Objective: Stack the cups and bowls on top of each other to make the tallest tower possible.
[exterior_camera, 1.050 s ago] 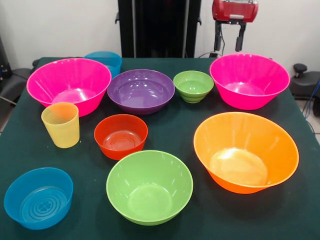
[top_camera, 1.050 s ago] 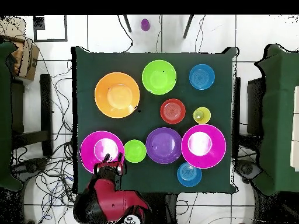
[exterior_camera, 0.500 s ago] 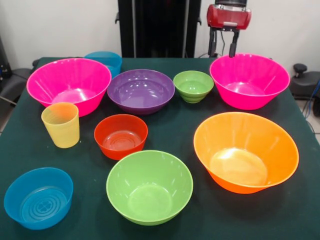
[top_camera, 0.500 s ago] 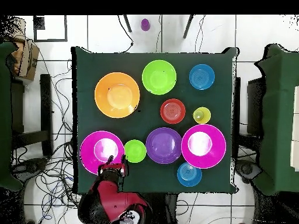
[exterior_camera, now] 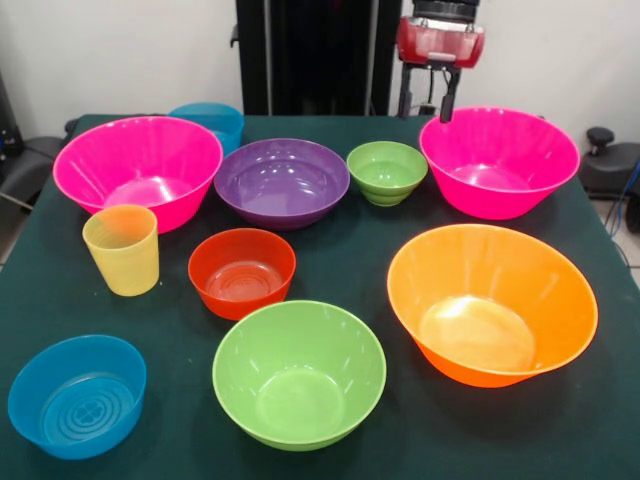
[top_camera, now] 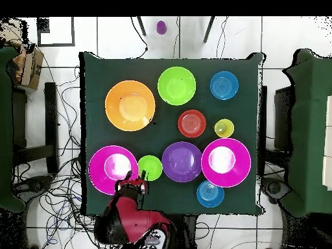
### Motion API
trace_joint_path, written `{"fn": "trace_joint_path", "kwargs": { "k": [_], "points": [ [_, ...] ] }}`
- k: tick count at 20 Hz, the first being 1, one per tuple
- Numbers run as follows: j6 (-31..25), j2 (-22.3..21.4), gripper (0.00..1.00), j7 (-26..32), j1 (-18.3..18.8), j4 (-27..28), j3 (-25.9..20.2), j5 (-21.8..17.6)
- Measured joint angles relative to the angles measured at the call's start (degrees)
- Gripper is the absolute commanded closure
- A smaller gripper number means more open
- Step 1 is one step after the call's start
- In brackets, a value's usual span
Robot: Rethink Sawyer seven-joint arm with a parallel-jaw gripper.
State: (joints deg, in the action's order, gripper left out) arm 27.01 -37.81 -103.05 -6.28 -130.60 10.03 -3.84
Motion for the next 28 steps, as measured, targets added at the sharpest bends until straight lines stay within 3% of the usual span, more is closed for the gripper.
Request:
{"fn": "trace_joint_path", "kwargs": {
  "k": [6,10,16,22,28],
  "points": [
    [-6.1,-1.2,0.00,0.0,5.5,2.3,-2.6,0.0],
    [-9.6,-1.2,0.00,0.0,5.8,4.8,-2.6,0.0],
    [-11.8,-0.4,0.00,0.0,0.1,9.6,1.0,1.0],
    [-18.6,-1.5,0.00,-0.1,-8.7,13.0,4.6,7.1],
    [-21.8,-3.0,0.00,-0.6,-11.9,14.3,4.8,9.3]
  ]
}}
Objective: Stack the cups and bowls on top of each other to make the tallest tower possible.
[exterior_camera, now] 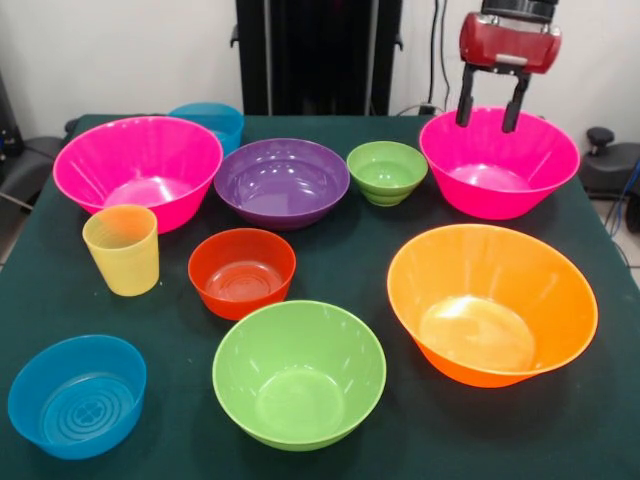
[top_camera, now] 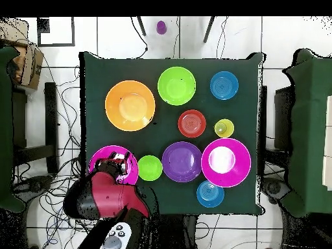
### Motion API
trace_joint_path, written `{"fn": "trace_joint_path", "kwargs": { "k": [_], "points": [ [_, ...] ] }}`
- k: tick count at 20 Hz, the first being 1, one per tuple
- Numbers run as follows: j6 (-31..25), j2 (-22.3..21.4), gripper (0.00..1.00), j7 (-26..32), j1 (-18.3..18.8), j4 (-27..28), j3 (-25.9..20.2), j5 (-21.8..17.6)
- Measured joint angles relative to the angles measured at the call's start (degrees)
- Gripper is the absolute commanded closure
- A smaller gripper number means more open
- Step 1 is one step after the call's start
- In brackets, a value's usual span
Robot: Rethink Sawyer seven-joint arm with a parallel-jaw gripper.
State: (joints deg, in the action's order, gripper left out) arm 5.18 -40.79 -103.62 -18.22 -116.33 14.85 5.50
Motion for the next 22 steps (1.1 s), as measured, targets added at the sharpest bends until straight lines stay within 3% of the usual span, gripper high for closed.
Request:
{"fn": "trace_joint_path", "kwargs": {
  "k": [10,16,22],
  "points": [
    [4.7,1.3,0.00,-1.2,6.7,0.0,-2.2,-0.1],
    [10.6,5.3,0.00,-1.6,10.3,0.1,-3.3,-1.5],
    [12.9,8.0,0.00,-1.6,12.0,0.1,-4.3,-3.2]
  ]
}}
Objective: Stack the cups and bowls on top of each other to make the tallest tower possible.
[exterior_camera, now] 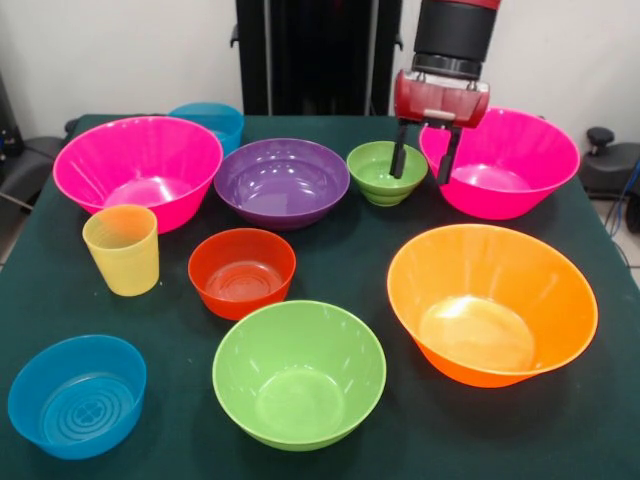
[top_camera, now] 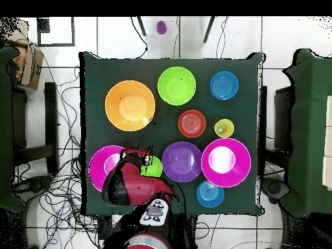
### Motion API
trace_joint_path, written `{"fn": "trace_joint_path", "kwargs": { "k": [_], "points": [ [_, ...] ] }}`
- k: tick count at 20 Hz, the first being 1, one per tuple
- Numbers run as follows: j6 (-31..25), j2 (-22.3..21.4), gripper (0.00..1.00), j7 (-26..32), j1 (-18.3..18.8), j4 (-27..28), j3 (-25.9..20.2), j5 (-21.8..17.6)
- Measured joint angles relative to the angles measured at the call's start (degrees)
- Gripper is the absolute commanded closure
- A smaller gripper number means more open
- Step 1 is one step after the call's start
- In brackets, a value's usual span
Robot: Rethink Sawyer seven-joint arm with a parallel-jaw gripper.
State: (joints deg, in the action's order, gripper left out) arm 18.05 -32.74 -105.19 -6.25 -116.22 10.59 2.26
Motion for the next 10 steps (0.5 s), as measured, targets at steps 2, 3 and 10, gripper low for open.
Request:
{"fn": "trace_joint_path", "kwargs": {
  "k": [2,3,10],
  "points": [
    [0.2,0.8,0.00,0.0,0.1,0.0,-0.1,-0.3],
    [0.2,1.1,0.00,0.0,0.1,0.0,-0.1,-0.5],
    [0.2,-0.8,0.00,0.0,-1.0,-1.6,0.0,-1.4]
  ]
}}
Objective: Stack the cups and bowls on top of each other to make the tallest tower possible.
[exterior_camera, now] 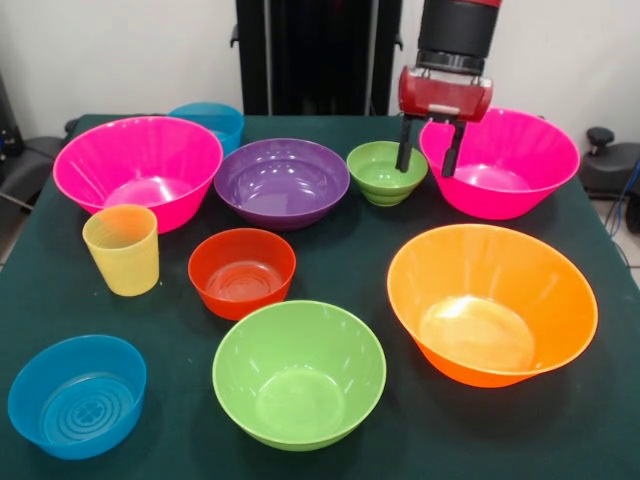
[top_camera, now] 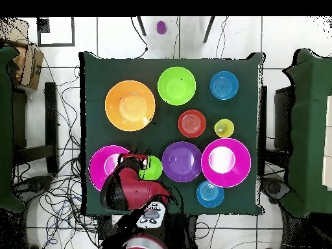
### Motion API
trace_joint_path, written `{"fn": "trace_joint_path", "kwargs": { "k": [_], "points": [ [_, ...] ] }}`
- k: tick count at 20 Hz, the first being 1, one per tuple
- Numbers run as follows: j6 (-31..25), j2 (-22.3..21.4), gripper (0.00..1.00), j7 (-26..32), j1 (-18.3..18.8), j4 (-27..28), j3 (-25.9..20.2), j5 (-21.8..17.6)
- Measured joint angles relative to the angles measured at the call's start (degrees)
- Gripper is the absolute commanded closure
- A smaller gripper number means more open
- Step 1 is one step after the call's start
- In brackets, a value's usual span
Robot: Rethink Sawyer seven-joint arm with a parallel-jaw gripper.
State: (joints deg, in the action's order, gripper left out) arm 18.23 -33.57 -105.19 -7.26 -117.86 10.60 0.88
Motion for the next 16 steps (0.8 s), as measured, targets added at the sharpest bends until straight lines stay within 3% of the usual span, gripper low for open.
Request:
{"fn": "trace_joint_path", "kwargs": {
  "k": [5,16],
  "points": [
    [0.0,-3.6,0.00,0.0,-2.1,-2.8,0.5,0.0],
    [0.0,-6.0,0.00,0.0,-3.8,-5.1,0.9,0.0]
  ]
}}
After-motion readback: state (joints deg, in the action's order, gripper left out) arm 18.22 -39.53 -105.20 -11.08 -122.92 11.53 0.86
